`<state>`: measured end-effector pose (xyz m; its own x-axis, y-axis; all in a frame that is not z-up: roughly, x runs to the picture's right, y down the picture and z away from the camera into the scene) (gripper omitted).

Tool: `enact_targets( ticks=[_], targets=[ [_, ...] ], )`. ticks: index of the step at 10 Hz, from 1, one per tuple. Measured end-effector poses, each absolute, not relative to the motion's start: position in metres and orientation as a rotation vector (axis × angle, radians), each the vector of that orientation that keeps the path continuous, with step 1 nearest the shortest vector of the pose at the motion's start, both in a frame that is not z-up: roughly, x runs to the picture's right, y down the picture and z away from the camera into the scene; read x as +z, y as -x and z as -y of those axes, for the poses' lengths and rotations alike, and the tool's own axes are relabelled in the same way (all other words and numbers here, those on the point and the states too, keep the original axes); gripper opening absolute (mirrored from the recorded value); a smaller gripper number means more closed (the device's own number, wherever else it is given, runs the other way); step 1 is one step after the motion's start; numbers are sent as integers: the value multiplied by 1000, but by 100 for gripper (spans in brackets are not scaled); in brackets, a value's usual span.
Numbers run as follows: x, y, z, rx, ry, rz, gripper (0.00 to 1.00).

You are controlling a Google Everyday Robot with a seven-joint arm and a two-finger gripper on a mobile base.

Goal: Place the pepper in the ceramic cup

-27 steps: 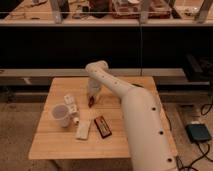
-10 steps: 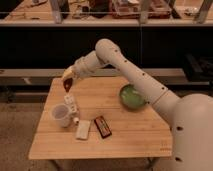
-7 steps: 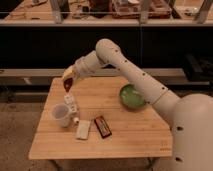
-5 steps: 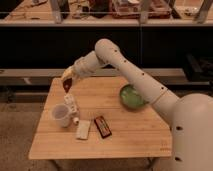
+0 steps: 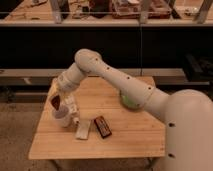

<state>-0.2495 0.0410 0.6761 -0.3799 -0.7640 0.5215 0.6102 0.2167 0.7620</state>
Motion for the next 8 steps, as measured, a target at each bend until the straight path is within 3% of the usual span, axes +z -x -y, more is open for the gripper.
enact_targets(
  ticks=[3, 8],
  targets=[
    [691, 266, -68, -1502, -109, 1333, 0],
    [715, 254, -77, -1479, -97, 1344, 0]
  ],
)
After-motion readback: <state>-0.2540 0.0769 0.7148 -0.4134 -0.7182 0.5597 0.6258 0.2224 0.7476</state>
